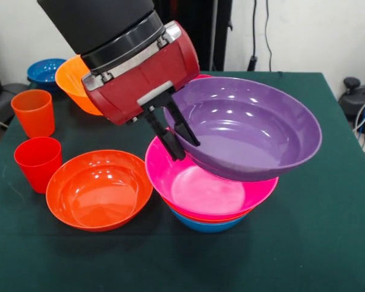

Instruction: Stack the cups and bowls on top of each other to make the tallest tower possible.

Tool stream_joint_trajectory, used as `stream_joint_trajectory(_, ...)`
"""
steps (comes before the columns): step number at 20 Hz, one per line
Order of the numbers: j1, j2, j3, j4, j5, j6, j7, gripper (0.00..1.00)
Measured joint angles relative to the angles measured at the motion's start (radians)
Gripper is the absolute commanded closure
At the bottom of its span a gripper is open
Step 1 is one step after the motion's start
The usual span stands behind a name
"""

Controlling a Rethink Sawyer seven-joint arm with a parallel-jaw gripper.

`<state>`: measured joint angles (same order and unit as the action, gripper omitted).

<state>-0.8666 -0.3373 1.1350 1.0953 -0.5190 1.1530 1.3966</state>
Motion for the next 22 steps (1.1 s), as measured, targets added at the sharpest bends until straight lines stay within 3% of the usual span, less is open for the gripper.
stream_joint_trajectory(12,-0.007,0.001,-0.045,0.002,-0.012,0.012,0.0,1.0)
stream_joint_trajectory(22,-0.039,-0.005,-0.069,0.076,-0.022,0.011,0.0,1.0)
